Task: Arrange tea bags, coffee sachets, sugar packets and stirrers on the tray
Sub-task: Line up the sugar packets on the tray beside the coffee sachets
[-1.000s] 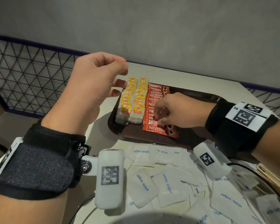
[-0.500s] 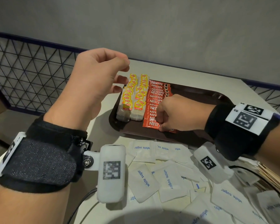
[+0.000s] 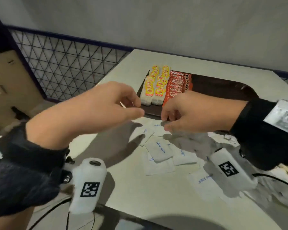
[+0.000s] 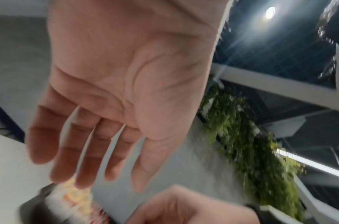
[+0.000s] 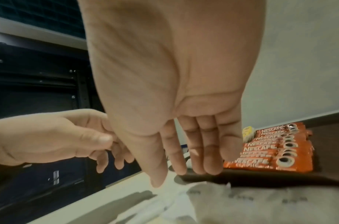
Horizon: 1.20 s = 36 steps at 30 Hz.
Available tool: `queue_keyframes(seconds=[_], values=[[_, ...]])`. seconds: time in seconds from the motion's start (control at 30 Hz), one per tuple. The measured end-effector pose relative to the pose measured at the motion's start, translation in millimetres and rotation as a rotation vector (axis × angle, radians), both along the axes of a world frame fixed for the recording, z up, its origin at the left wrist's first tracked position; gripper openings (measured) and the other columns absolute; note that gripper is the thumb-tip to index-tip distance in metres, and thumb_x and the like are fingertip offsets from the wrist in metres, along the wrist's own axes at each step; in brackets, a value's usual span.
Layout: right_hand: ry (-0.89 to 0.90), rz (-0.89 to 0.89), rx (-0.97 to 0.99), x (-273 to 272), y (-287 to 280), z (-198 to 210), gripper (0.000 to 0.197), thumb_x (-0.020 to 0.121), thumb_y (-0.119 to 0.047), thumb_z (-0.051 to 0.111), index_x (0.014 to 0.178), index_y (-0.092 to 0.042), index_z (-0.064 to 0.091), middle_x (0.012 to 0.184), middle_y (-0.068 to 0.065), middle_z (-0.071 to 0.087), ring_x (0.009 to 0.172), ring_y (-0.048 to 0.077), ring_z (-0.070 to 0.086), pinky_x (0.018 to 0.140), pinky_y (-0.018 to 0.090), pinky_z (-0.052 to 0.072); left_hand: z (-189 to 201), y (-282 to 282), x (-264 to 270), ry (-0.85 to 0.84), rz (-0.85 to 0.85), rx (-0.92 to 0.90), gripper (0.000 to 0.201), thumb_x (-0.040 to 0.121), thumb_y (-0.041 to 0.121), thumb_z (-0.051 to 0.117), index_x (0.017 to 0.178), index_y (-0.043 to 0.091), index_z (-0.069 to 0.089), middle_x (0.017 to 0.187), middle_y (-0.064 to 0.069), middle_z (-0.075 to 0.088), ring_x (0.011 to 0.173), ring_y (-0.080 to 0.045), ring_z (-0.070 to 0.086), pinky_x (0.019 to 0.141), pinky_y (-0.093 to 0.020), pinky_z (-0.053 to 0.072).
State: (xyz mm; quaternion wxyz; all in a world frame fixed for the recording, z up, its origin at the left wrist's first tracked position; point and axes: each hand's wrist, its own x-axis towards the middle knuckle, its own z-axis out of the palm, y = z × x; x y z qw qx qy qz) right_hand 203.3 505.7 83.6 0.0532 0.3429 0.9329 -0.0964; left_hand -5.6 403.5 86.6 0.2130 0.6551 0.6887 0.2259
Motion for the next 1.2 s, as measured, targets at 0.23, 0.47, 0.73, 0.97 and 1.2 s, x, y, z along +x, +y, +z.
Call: queue_keyframes(seconds=[0.23,0.47,0.73,0.97,1.2], values=[[-0.044,-0.031,-0.051,6,-44,-21,0.046,0.083,-0.063,0.069,0.119,-0.035,0.060,0.090,-0.020,0.048,0.080,0.000,0.049,0.065,0.020,0.038,-63,-33,7,0.295,-0.049,-0.101,0.060,0.090,0.057,0.060,0.145,0.040,0.044,0.140,0.011,0.048,0.130,-0.017,0.043,0.108,-0.038,0.041],[0.021,-0.014,0.039,31,-77,-48,0.026,0.092,-0.053,0.063,0.102,-0.029,0.060,0.093,-0.011,0.049,0.088,0.014,0.052,0.078,0.034,0.049,-60,-26,41,0.455,-0.182,-0.014,0.023,0.086,0.048,0.066,0.101,0.031,0.061,0.096,0.009,0.057,0.091,-0.019,0.057,0.081,-0.042,0.053],[0.445,-0.316,-0.309,63,-70,-42,0.019,0.096,-0.026,0.063,0.085,-0.014,0.072,0.084,0.005,0.073,0.071,0.019,0.065,0.067,0.039,0.055,-53,-25,61,0.665,-0.163,0.072,0.026,0.094,0.036,0.053,0.077,0.015,0.057,0.077,-0.004,0.058,0.067,-0.022,0.054,0.058,-0.035,0.046],[1.081,-0.570,-0.911,90,-54,-23,0.019,0.097,-0.005,0.063,0.108,-0.005,0.078,0.100,0.013,0.076,0.074,0.015,0.057,0.064,0.029,0.046,-39,-14,71,0.715,-0.207,0.039,0.033,0.093,0.042,0.057,0.075,0.014,0.057,0.078,-0.004,0.059,0.069,-0.025,0.057,0.057,-0.034,0.048],[1.270,-0.558,-0.982,102,-30,-22,0.026,0.092,-0.004,0.065,0.117,0.002,0.069,0.114,0.024,0.071,0.084,0.022,0.064,0.070,0.031,0.050,-14,10,79,0.729,-0.204,-0.105,0.043,0.090,0.038,0.064,0.060,0.016,0.043,0.062,0.000,0.048,0.054,-0.017,0.045,0.046,-0.029,0.034]])
